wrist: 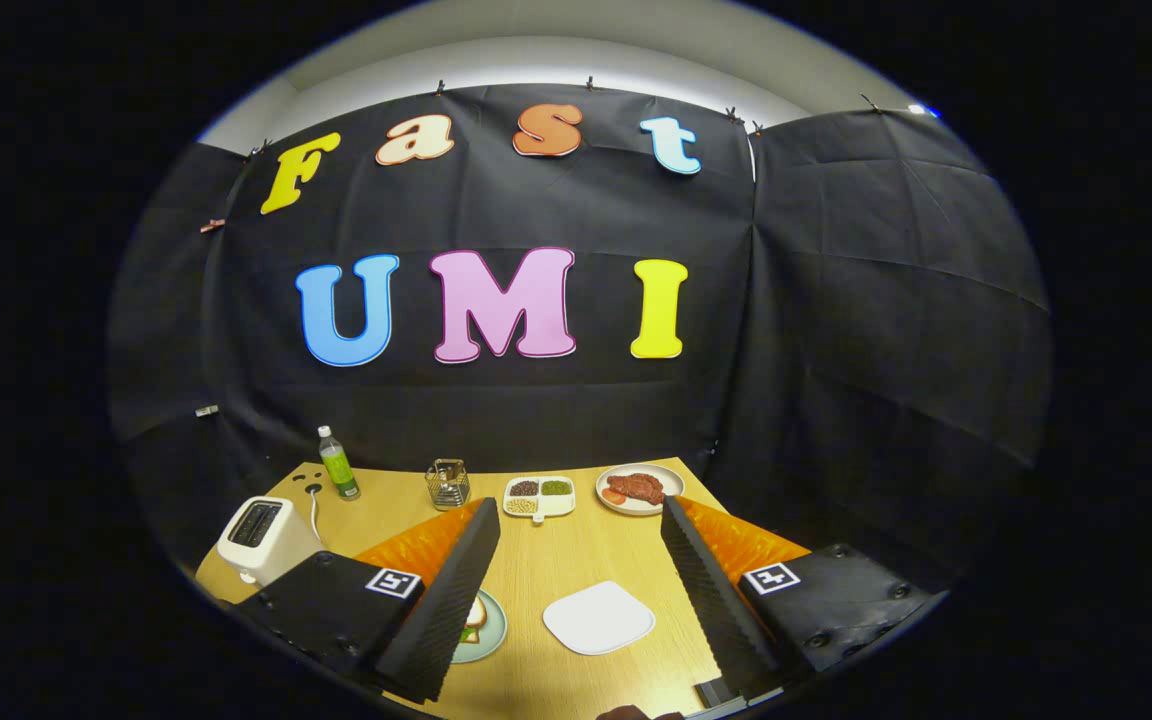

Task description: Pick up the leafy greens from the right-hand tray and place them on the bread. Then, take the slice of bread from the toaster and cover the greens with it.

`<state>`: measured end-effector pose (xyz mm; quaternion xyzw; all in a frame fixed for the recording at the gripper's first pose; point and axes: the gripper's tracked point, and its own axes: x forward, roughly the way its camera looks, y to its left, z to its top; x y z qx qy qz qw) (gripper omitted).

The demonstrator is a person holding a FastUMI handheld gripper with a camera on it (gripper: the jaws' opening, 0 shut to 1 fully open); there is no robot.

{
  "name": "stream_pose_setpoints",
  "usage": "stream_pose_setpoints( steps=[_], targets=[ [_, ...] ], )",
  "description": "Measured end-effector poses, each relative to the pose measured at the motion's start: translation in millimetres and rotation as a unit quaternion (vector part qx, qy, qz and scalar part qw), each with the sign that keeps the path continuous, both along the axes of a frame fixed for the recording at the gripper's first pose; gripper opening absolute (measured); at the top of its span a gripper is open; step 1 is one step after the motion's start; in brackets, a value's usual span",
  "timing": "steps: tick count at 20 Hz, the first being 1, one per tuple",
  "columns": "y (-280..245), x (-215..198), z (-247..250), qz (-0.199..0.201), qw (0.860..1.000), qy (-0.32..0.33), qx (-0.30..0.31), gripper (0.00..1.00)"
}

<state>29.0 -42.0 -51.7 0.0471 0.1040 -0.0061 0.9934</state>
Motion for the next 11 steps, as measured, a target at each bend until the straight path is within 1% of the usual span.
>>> stream_pose_setpoints(
  steps=[1,3,5,7,11],
  targets=[
    [0,-2,-4,0.007,1.0,0.004,0.007,1.0],
    [6,-11,-16,0.033,0.999,0.025,0.018,0.99],
    [-2,-13,-20,0.044,0.999,0.027,0.006,0.99],
    [-16,-12,-18,0.04,0.999,0.019,-0.015,0.99],
    [-31,-21,-5,0.025,1.0,0.001,-0.014,0.99]
  ],
)
